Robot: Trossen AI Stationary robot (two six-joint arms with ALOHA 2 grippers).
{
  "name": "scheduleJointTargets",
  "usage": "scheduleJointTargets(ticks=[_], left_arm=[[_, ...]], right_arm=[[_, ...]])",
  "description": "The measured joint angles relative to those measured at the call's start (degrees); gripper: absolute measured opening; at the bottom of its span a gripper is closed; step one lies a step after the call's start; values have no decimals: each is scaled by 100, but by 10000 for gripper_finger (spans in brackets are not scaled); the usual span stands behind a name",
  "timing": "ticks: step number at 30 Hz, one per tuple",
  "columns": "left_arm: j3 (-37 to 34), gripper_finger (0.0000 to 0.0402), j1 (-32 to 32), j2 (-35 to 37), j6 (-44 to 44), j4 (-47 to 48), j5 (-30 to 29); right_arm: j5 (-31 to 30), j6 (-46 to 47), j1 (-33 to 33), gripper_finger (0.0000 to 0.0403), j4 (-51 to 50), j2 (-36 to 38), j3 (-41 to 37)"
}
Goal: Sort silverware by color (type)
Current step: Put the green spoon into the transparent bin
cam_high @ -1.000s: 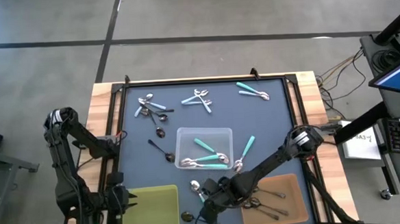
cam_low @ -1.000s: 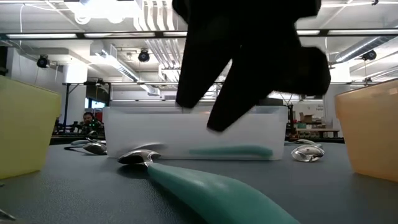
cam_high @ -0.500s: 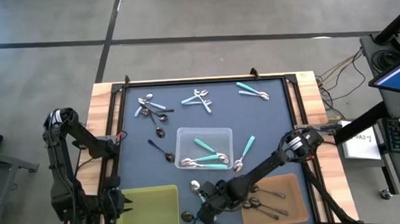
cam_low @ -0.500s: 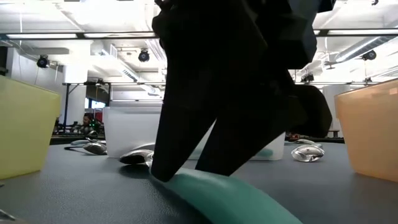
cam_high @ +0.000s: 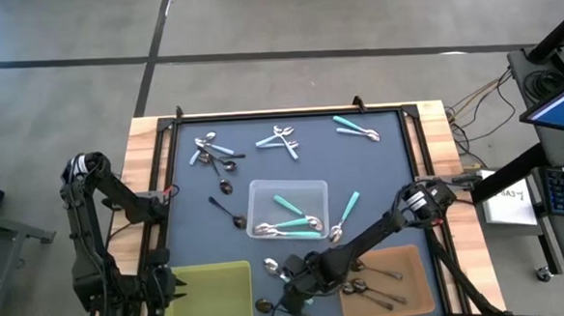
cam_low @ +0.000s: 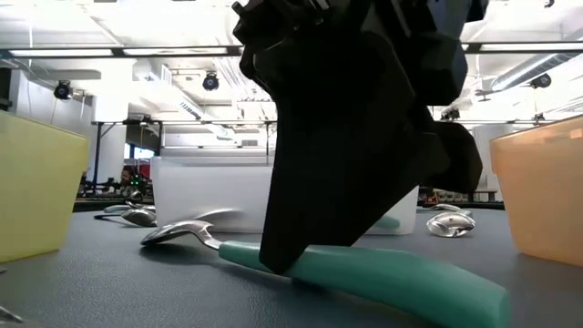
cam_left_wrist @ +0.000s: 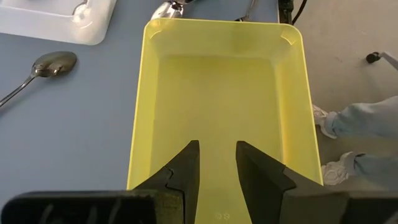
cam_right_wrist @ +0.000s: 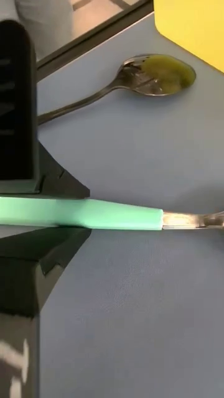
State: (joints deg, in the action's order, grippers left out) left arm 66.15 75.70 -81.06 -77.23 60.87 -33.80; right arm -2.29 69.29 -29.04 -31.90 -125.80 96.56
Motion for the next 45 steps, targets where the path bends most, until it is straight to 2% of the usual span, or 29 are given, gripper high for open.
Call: scheduleJointTargets(ticks=[9, 19, 23, 33, 37, 42, 45], left_arm=[[-31, 87, -7, 0, -11, 4, -150], [-31, 87, -227, 0, -24, -1, -323], [-31, 87, -393, 1, -68, -66, -324], [-31, 87, -935, 2, -302, -219, -373], [-31, 87, -1230, 4, -302, -277, -535], [-31, 87, -1522, 4, -312, -406, -531], [-31, 87, -1612, 4, -399, -490, -530]], right_arm=[[297, -709, 19, 43, 348, 338, -62], [40, -1809, 341, 42, 371, 1250, -42], [-78, -2298, 597, 42, -130, 1680, -30], [-463, -3821, 1643, 42, -2599, 2199, -30], [-539, -4644, 2146, 42, -2731, 2018, -51], [-532, -4989, 2563, 43, -2737, 1755, -51], [-470, -5109, 2620, 76, -2789, 1694, -51]])
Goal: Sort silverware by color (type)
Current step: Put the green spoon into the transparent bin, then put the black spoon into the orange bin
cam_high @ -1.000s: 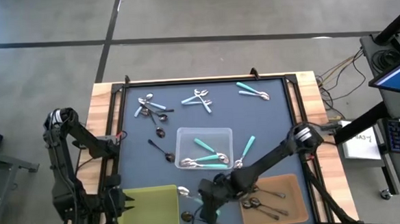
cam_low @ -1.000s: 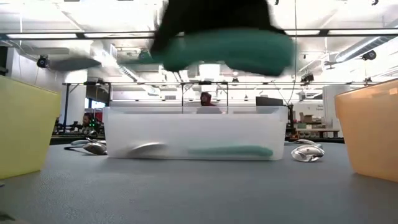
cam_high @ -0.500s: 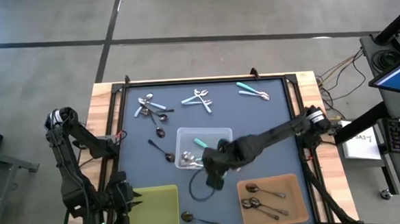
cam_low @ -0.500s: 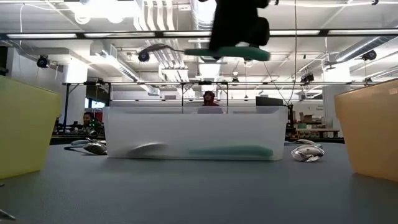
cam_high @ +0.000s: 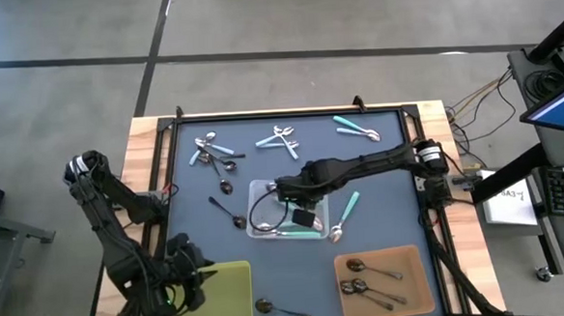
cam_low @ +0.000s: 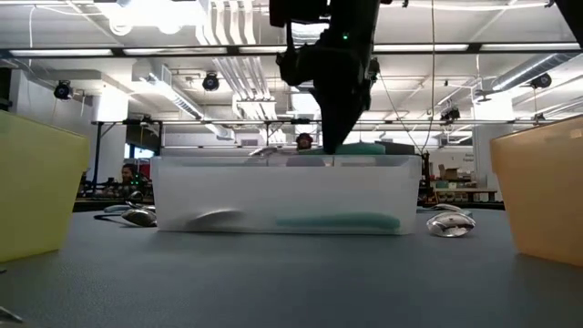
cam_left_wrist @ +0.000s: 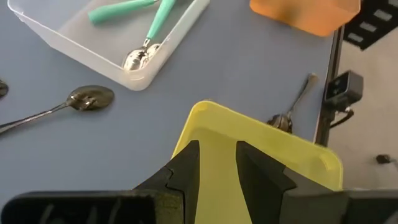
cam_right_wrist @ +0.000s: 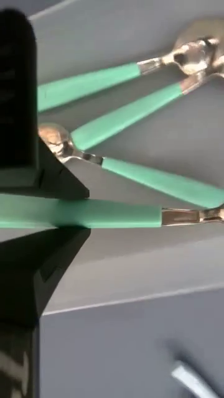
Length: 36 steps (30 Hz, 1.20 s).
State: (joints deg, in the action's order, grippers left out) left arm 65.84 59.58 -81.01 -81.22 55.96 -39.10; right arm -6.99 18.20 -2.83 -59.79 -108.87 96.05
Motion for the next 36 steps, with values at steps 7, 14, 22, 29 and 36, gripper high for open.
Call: scheduleJointTargets(ticks=[7, 14, 22, 29, 36], left_arm=[[0, 87, -180, 0, -79, 119, 6], [0, 87, -865, 0, 312, 424, 289], [0, 87, -1761, 0, 1486, 442, 644], [-45, 87, -2476, 0, 2917, 427, 1308], [-504, 87, -3513, 4, 4995, 280, 1848]], right_arm=[[160, -308, -28, 174, -78, 44, 0], [552, -129, -168, 193, -970, 166, 0], [537, -153, -710, 180, -1491, 314, 0], [277, -142, -1051, 171, -1507, 634, -309], [-219, 603, -1055, 171, -1448, 1224, -833]])
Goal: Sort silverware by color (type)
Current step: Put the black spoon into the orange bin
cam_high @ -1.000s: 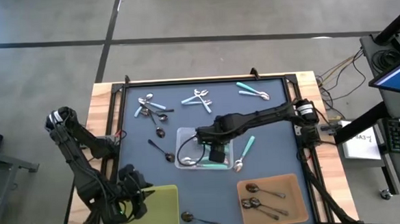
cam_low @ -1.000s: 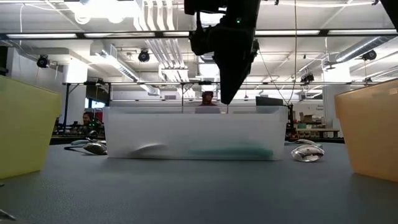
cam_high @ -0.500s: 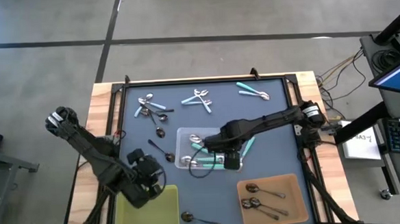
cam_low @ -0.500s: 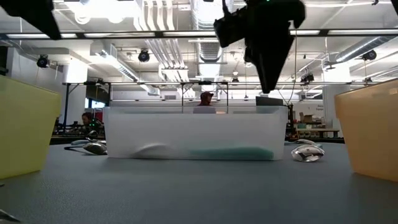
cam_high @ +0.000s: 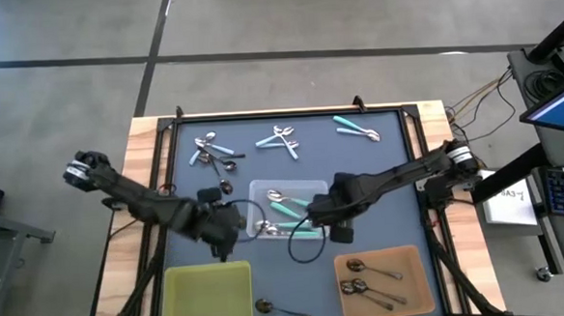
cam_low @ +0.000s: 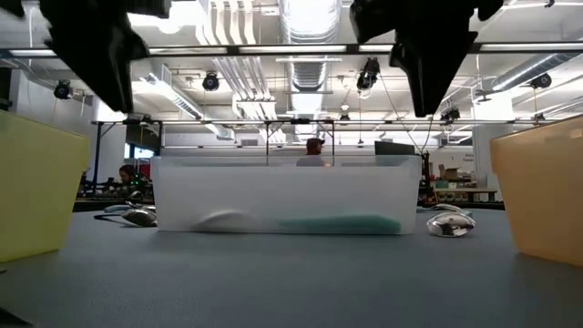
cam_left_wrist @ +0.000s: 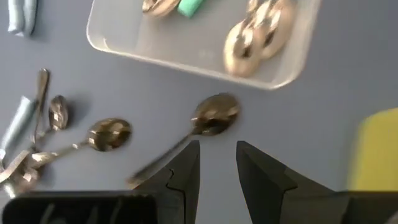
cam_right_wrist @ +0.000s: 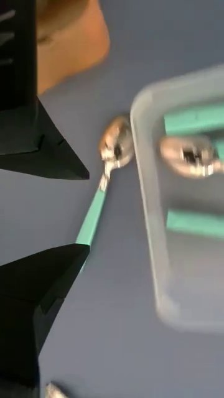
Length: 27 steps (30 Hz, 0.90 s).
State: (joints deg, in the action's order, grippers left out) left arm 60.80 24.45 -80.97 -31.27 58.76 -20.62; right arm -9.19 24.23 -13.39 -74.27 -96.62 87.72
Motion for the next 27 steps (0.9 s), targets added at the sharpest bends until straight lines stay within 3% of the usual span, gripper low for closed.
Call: scheduleJointTargets(ticks=[6, 9, 17, 24, 27], left_arm=[[-898, 87, -809, 0, 1973, -950, 1082], [-1318, 87, -1011, -1, 2467, -1523, 1088], [-1962, 87, -1318, -4, 3151, -2155, 933], [-1980, 87, -1559, -4, 3422, -2312, 928], [-2014, 87, -1712, -4, 3447, -2302, 1258]], right_arm=[[-388, 853, 4, 171, 57, 439, -370], [-438, 1058, 15, 171, 90, 579, -469], [-442, 1122, 172, 171, 186, 658, -471], [-452, 1045, 280, 171, 286, 658, -471], [-451, 1044, 284, 171, 301, 658, -471]])
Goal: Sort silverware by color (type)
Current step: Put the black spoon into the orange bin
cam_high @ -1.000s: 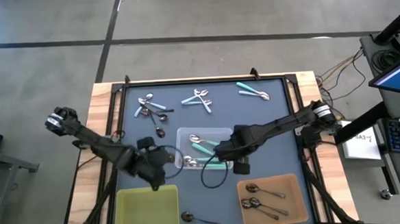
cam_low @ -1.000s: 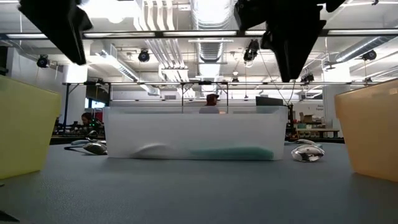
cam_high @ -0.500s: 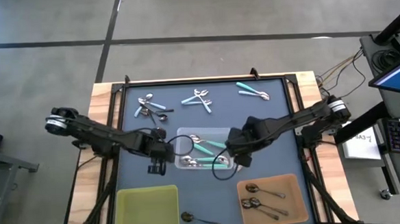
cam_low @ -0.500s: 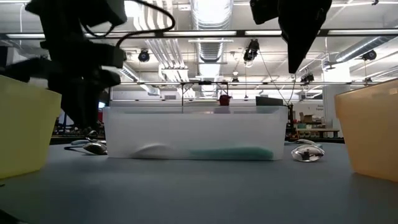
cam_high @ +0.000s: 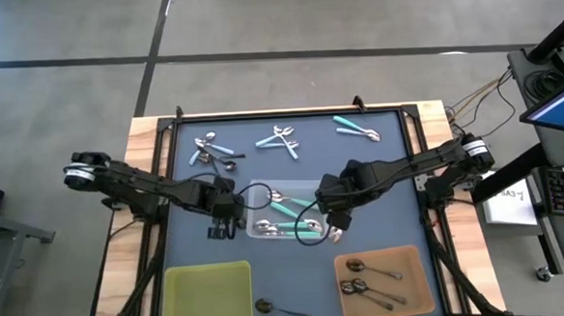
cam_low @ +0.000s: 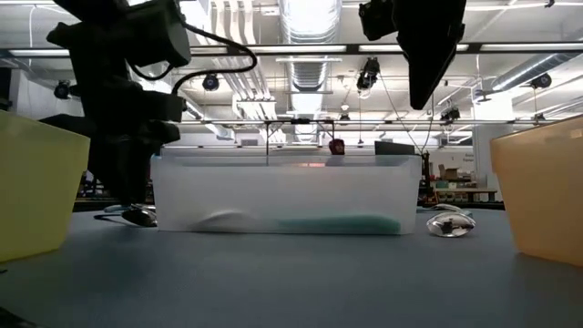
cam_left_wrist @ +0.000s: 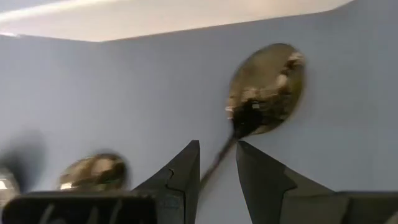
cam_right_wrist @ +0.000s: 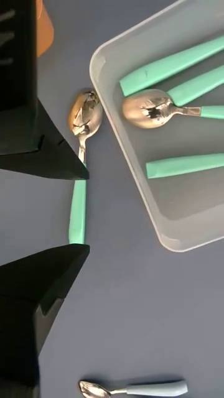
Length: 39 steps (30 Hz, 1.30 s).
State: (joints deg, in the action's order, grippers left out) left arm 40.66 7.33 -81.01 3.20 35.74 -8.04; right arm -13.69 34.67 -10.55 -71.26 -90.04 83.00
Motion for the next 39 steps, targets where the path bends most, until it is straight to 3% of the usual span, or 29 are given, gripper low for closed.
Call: scheduleJointTargets(ticks=[3, 12, 18, 24, 27, 32, 39], left_arm=[[0, 87, -60, 0, 52, -20, 304], [-22, 87, -143, -51, 97, -80, 311], [2, 87, -170, -558, -131, -130, 594], [128, 86, -188, -1043, -274, -74, 515], [281, 71, -190, -1106, -413, 56, 563], [486, 11, -240, -972, -952, -70, 493], [478, 1, -256, -885, -1804, -140, 560]], right_arm=[[2, -1, -2, 171, 0, 0, 0], [4, -12, -2, 171, 26, 0, 0], [11, -14, -2, 171, 48, 0, 0], [10, -14, -2, 171, 90, 0, 0], [9, -16, -2, 171, 107, 0, 0], [9, -43, -2, 171, 125, 0, 0], [9, -19, -7, 171, 122, 0, 2]])
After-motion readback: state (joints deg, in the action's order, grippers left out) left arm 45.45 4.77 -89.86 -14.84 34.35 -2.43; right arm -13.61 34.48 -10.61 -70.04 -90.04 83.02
